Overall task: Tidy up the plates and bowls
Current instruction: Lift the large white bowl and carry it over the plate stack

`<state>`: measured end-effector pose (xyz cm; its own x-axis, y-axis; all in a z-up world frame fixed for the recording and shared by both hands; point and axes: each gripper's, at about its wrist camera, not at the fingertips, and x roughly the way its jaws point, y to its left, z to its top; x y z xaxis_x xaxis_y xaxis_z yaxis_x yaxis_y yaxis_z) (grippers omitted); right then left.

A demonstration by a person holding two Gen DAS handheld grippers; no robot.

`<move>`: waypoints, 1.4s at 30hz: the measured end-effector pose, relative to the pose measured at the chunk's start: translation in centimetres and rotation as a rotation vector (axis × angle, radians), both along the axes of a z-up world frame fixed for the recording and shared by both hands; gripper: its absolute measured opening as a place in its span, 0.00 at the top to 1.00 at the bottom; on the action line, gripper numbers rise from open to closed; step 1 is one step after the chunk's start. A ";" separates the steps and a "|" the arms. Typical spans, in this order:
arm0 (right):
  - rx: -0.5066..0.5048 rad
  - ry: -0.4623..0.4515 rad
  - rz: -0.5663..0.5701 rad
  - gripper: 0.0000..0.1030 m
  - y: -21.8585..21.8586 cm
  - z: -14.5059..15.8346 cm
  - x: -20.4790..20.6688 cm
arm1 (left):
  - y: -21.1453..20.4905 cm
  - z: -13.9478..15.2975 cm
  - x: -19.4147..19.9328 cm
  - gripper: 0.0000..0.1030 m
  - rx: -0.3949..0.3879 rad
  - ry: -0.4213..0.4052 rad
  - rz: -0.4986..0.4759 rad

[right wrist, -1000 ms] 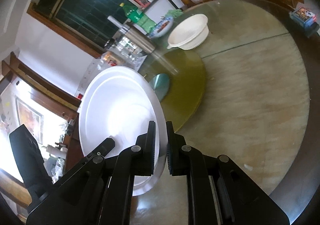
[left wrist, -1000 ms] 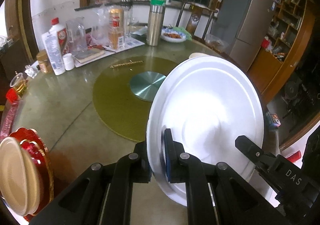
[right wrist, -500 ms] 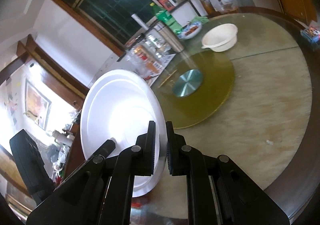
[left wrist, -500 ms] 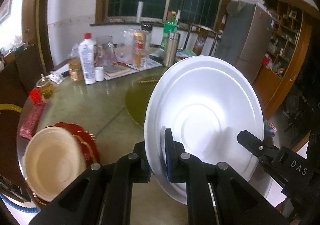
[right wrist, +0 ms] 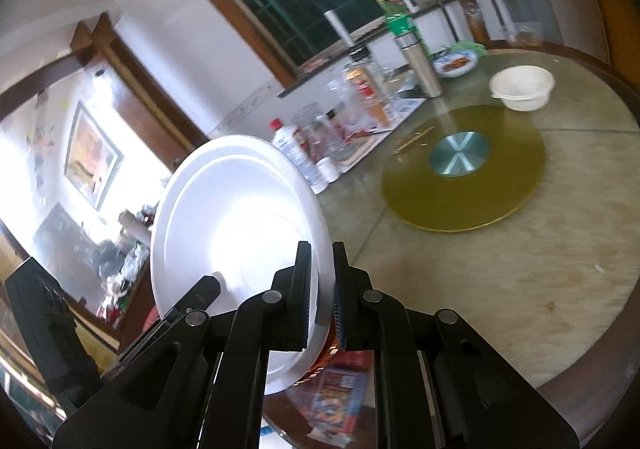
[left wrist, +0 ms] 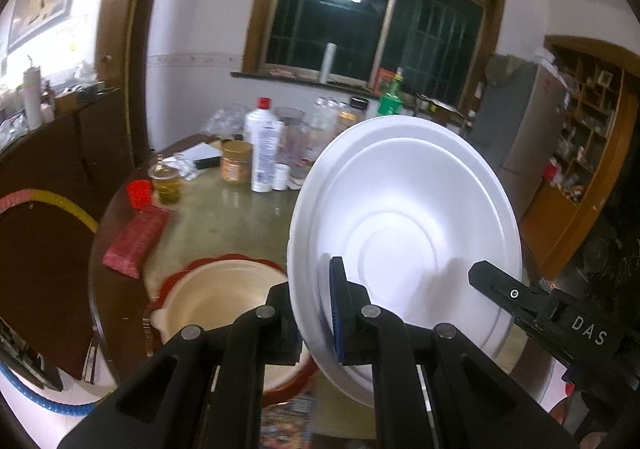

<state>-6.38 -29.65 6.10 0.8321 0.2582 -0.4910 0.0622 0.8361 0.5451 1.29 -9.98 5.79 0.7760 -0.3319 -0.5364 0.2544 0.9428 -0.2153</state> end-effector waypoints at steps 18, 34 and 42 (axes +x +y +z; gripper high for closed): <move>-0.052 0.053 0.122 0.90 8.8 -1.2 3.5 | 8.1 -1.9 1.5 0.90 -0.010 0.068 0.077; -0.061 0.201 0.150 0.90 8.9 -5.0 5.3 | 8.4 -5.5 3.9 0.89 0.102 0.273 -0.061; -0.045 0.256 0.147 0.90 8.5 -7.2 6.5 | 8.4 -7.7 5.3 0.88 0.076 0.387 -0.089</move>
<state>0.10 -21.17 -1.07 0.6345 0.3402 -0.6940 0.0692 0.8693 0.4893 6.55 -1.56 -1.88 0.4819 -0.3364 -0.8091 0.2492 0.9379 -0.2415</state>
